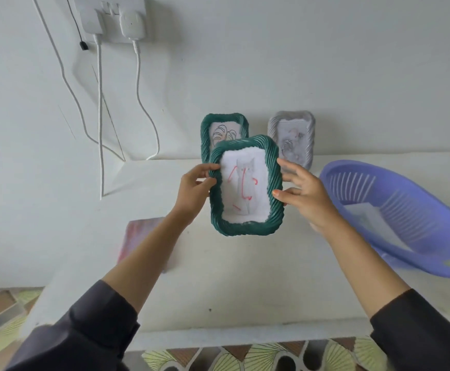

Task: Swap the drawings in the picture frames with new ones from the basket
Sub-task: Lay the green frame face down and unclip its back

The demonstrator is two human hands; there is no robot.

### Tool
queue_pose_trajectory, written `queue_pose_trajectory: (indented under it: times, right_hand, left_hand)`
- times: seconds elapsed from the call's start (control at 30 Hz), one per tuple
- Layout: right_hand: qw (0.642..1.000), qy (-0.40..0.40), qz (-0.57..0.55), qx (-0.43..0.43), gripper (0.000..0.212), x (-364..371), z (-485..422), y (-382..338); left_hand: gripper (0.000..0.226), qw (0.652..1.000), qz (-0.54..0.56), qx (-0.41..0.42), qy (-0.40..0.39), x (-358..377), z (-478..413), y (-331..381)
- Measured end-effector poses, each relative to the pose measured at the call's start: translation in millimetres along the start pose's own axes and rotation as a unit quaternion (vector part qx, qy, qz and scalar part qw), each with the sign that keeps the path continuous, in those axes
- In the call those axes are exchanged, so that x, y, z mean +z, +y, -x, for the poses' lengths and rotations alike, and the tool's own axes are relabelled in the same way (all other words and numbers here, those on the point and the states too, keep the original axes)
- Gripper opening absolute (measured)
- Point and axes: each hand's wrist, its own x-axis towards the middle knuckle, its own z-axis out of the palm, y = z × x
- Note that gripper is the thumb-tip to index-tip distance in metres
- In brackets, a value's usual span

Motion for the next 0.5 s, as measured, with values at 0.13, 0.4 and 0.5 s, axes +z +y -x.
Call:
queue_pose_trajectory:
  times: [0.13, 0.4, 0.5]
  right_hand:
    - [1.0, 0.012, -0.004, 0.005, 0.05, -18, 10, -12]
    - [0.967, -0.012, 0.255, -0.005, 0.041, -2, -3, -52]
    - [0.935, -0.078, 0.345, -0.006, 0.032, 16, -9, -52]
  left_hand:
    - [0.029, 0.996, 0.012, -0.074, -0.05, 25, 14, 1]
    - [0.026, 0.993, 0.041, -0.106, -0.032, 61, 20, 26]
    - [0.031, 0.989, 0.097, -0.106, -0.03, 68, 22, 39]
